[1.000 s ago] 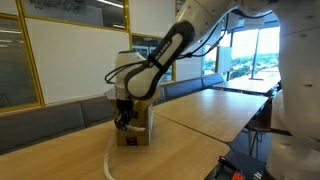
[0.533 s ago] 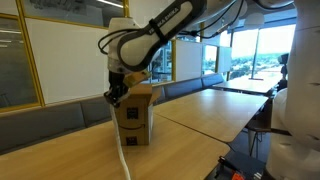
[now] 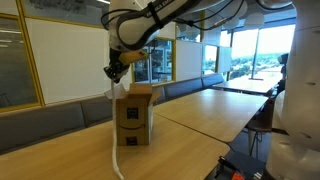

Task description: Pick up the toy and rope from the table and put them in the box.

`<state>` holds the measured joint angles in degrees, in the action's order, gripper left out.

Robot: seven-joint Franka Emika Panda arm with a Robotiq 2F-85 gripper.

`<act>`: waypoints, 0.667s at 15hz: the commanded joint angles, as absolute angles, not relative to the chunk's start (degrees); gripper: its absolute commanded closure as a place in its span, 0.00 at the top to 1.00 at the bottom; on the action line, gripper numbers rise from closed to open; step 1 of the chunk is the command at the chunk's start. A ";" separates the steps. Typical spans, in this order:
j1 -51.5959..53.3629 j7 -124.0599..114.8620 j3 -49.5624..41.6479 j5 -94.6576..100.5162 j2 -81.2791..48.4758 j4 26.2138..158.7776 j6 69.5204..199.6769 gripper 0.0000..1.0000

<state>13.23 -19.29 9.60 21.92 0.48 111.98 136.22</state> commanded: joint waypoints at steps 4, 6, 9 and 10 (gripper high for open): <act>6.03 -25.73 4.82 31.56 -2.08 102.22 132.96 0.11; 4.20 -26.47 2.99 32.71 -3.78 99.70 131.94 0.11; 2.63 -25.84 0.75 31.35 -7.32 96.43 130.83 0.11; 2.43 -25.71 0.13 31.04 -8.92 95.64 130.77 0.11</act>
